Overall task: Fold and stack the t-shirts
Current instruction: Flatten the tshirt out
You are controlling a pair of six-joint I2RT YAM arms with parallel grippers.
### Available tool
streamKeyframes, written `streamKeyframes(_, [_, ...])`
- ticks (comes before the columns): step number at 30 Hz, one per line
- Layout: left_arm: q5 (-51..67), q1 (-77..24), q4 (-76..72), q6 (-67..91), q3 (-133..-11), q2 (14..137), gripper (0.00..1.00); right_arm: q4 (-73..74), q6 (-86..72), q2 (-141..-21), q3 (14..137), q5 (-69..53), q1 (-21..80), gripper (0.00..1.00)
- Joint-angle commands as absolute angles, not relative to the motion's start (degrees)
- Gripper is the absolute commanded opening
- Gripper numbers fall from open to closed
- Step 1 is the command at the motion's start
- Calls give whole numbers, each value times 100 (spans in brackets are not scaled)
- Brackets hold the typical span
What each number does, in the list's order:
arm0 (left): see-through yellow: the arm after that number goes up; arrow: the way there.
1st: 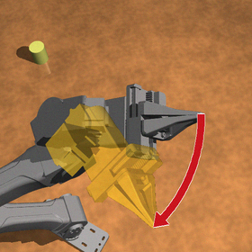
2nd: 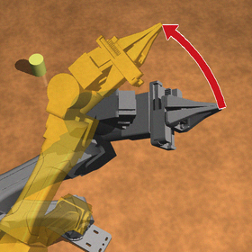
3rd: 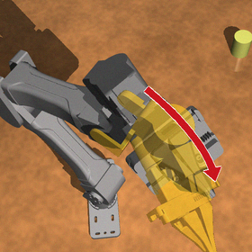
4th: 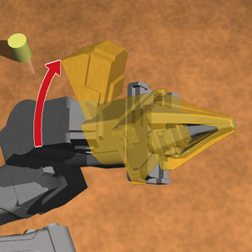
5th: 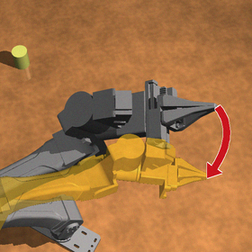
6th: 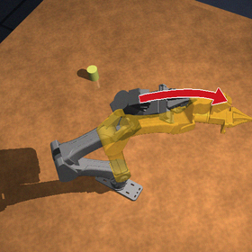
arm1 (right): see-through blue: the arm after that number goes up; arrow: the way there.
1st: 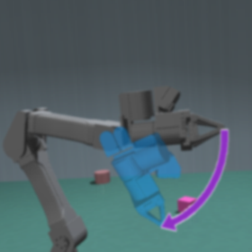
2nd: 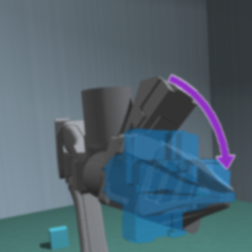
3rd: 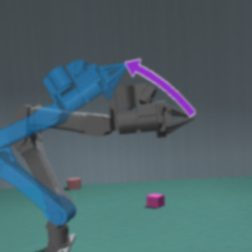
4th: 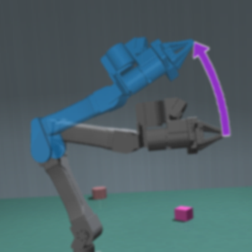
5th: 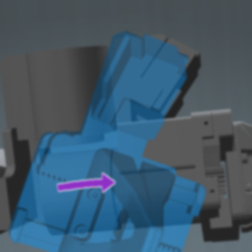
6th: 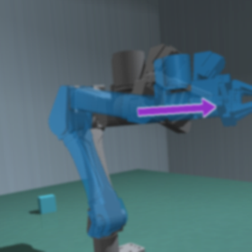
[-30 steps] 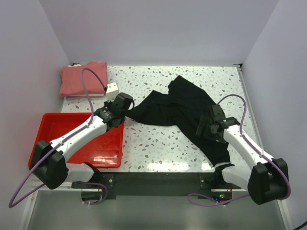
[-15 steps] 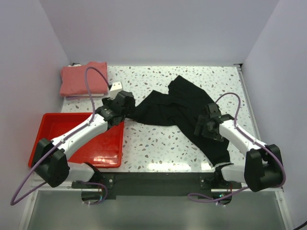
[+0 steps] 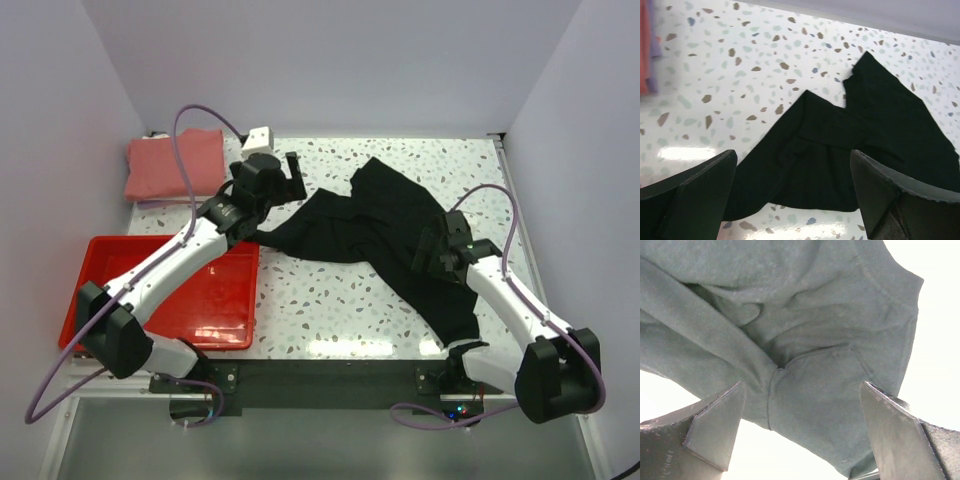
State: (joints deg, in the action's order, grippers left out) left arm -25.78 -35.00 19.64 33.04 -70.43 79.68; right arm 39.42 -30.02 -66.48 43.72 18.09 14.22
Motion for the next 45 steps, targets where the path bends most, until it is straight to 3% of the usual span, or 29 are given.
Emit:
streamKeyframes(1, [-1716, -3568, 1389, 3041, -7426, 8489, 100, 3946, -2866, -6434, 4562, 2109, 1380, 99])
streamKeyframes(6, [-1161, -3639, 1546, 3049, -8364, 9973, 100, 3920, -2769, -6398, 4518, 2039, 1336, 99])
streamKeyframes(13, [-1046, -3639, 2135, 3146, -9623, 11748, 84, 3771, -2655, -6407, 4447, 1785, 1310, 99])
streamKeyframes(18, [-1248, -3630, 2408, 3269, -10080, 12225, 79, 3727, -2602, -6372, 4430, 1670, 1301, 99])
streamKeyframes(23, [-1038, -3630, 2417, 3331, -10099, 12454, 67, 3683, -2584, -6346, 4403, 1644, 1292, 99])
streamKeyframes(33, [-967, -3630, 2470, 3524, -9967, 12551, 66, 3639, -2584, -6337, 4386, 1617, 1283, 99])
streamKeyframes(36, [-862, -3630, 2382, 3533, -9870, 12507, 58, 3630, -2575, -6354, 4386, 1617, 1274, 99])
streamKeyframes(38, [-782, -3630, 2268, 3533, -9783, 12419, 45, 3639, -2575, -6363, 4386, 1617, 1266, 99])
streamKeyframes(45, [-730, -3630, 2189, 3507, -9738, 12226, 21, 3630, -2584, -6363, 4377, 1652, 1266, 99])
